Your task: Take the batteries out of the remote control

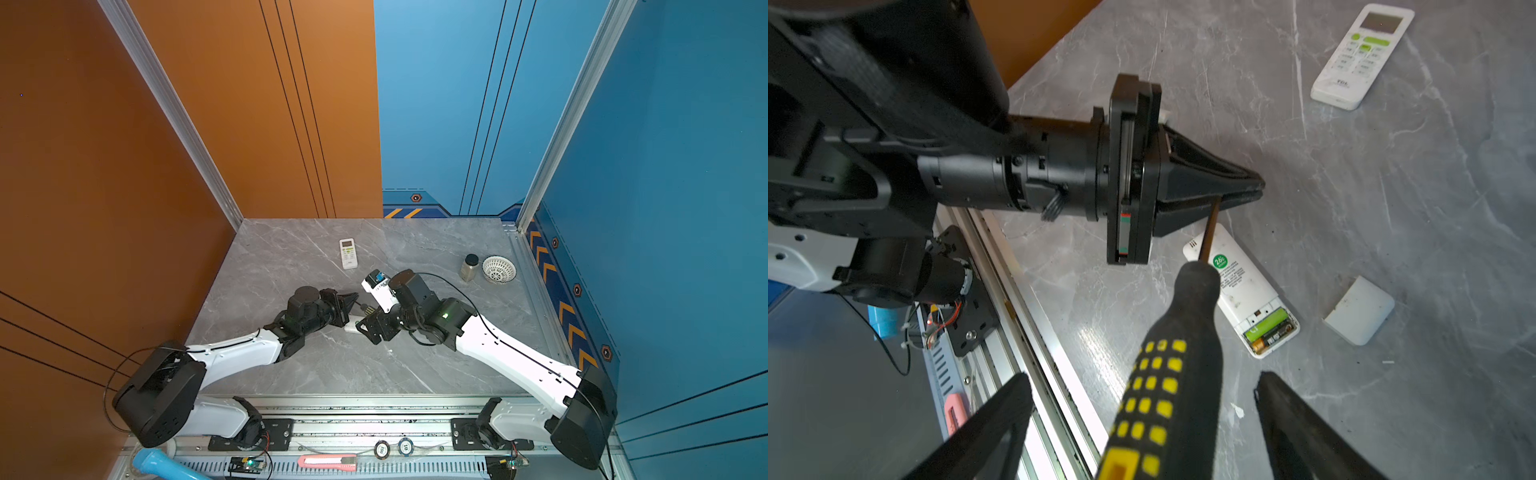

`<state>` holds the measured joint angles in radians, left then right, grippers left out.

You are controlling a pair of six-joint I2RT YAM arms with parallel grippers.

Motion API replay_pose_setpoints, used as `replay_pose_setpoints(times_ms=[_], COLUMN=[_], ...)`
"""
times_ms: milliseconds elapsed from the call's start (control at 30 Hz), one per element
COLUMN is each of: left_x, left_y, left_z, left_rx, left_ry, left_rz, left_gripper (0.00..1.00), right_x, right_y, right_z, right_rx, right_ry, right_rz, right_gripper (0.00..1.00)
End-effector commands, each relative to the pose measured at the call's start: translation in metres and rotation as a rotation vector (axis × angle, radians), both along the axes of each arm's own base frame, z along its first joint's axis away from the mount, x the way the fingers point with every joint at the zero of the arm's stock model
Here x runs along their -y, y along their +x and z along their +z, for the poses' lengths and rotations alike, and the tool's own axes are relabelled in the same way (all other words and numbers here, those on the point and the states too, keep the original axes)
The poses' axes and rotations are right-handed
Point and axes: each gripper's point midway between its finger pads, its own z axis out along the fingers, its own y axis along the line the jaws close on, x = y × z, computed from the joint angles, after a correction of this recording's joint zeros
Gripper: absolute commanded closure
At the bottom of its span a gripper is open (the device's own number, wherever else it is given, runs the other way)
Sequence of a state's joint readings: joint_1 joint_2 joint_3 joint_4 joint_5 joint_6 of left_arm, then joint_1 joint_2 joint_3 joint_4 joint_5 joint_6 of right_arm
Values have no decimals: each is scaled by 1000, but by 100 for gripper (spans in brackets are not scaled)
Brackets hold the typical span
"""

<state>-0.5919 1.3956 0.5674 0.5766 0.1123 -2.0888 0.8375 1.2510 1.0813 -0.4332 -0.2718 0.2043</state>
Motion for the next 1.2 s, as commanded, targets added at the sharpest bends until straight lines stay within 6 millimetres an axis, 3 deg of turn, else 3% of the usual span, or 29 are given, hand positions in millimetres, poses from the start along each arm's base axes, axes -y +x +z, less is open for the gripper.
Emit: replay_pose_setpoints(times_ms=[0,200,767,1033,1067,1133,1167], left_x=[4,7,7,8,7,-3,-13], left_y=[6,5,3,2,2,3,4], left_z=[12,14,17,20,24,28,30], left_rx=[-16,-11,7,40,66,113,139], left_ry=[-74,-72,-65,-40,-26,4,29], left_rz=[39,34,35,42,37,33,20], left_gripper=[100,100,100,100,88,33,18], right_x=[-6,-9,-8,-5,-2,12,23], right_y=[7,10,18,25,24,21,19], right_z=[8,-5,-14,-6,-2,5,7], right_rx=[11,-18,-28,-66,-72,-78,-90], right_ry=[55,36,34,60,60,35,15], right_rz=[-55,-86,-142,-191,-200,-238,-269], right_gripper=[18,26,61,100,100,100,100])
